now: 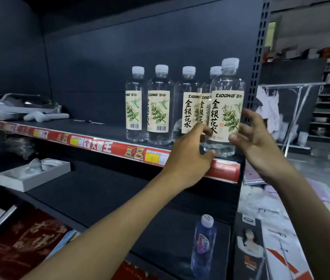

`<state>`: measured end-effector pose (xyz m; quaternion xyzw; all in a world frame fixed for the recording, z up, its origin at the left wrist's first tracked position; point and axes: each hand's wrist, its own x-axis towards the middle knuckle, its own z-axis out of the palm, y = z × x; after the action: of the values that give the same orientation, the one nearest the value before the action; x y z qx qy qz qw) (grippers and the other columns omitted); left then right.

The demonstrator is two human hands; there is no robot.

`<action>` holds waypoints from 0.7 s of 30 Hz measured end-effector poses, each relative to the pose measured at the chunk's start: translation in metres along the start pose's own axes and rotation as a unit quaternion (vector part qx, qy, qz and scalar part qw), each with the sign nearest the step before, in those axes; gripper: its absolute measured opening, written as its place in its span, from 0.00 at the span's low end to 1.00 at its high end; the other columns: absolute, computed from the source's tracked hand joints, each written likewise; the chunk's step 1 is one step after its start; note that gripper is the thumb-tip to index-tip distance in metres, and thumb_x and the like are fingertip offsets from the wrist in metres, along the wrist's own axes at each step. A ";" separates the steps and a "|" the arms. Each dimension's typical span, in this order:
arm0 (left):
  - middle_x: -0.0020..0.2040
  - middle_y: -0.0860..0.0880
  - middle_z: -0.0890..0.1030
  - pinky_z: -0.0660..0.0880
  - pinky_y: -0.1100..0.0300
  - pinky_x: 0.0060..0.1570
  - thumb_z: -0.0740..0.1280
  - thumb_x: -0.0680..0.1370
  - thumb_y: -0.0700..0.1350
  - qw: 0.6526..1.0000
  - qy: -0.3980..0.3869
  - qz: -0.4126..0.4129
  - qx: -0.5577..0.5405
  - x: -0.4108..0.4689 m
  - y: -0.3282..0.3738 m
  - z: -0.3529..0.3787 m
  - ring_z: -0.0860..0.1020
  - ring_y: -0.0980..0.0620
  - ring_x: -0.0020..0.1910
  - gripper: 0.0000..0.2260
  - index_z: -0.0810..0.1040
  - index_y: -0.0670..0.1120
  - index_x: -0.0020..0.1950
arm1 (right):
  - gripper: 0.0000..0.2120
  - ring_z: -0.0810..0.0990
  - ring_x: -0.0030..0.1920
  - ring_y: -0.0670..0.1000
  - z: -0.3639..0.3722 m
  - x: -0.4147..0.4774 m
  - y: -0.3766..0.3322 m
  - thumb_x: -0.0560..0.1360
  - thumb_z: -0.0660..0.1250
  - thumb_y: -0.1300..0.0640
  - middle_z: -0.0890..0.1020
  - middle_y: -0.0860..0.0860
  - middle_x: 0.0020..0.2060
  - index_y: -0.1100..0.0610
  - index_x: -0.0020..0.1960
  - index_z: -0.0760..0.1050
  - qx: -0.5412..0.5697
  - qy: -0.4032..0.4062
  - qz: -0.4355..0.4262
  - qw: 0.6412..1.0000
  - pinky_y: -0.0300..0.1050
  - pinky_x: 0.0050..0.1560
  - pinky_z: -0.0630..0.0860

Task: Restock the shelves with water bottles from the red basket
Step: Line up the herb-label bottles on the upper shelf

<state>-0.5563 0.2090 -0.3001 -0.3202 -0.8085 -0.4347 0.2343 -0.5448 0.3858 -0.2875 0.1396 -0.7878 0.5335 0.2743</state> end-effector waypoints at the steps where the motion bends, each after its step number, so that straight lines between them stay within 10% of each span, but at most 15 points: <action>1: 0.57 0.53 0.78 0.76 0.55 0.56 0.69 0.77 0.41 1.000 0.007 0.001 0.009 -0.001 0.002 0.001 0.77 0.54 0.55 0.12 0.73 0.51 0.59 | 0.30 0.81 0.55 0.38 -0.001 -0.002 -0.002 0.80 0.61 0.68 0.81 0.47 0.58 0.50 0.76 0.56 0.019 -0.004 0.009 1.000 0.36 0.54 0.78; 5: 0.61 0.52 0.76 0.73 0.53 0.62 0.68 0.78 0.41 0.998 -0.007 0.003 0.066 -0.013 0.012 -0.001 0.74 0.53 0.61 0.14 0.74 0.50 0.62 | 0.31 0.74 0.66 0.45 0.004 -0.016 -0.018 0.80 0.62 0.66 0.76 0.46 0.66 0.49 0.77 0.54 0.017 0.012 0.006 1.000 0.55 0.70 0.69; 9: 0.62 0.47 0.73 0.74 0.50 0.56 0.66 0.77 0.45 0.958 0.022 0.048 0.282 -0.063 0.011 -0.045 0.73 0.45 0.61 0.19 0.71 0.49 0.68 | 0.27 0.67 0.67 0.36 0.051 -0.054 -0.041 0.78 0.66 0.60 0.69 0.42 0.68 0.47 0.74 0.62 -0.094 0.084 -0.189 0.974 0.35 0.70 0.63; 14: 0.57 0.48 0.79 0.70 0.59 0.54 0.65 0.74 0.47 0.923 0.084 -0.131 0.353 -0.202 -0.005 -0.157 0.77 0.49 0.54 0.21 0.72 0.51 0.68 | 0.15 0.68 0.59 0.31 0.166 -0.114 -0.078 0.78 0.63 0.55 0.71 0.42 0.59 0.47 0.64 0.73 -0.003 -0.142 -0.275 0.951 0.25 0.60 0.63; 21: 0.52 0.47 0.82 0.73 0.57 0.51 0.69 0.76 0.43 0.746 0.205 -0.444 0.451 -0.439 -0.002 -0.256 0.79 0.47 0.52 0.14 0.78 0.51 0.61 | 0.14 0.77 0.57 0.48 0.364 -0.222 -0.110 0.75 0.65 0.65 0.78 0.48 0.53 0.53 0.58 0.78 0.159 -0.406 -0.214 0.874 0.52 0.60 0.75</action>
<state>-0.2316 -0.1482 -0.4586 0.3152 -0.8936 -0.1300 0.2920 -0.4113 -0.0070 -0.4341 0.5507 -0.6852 0.4766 0.0116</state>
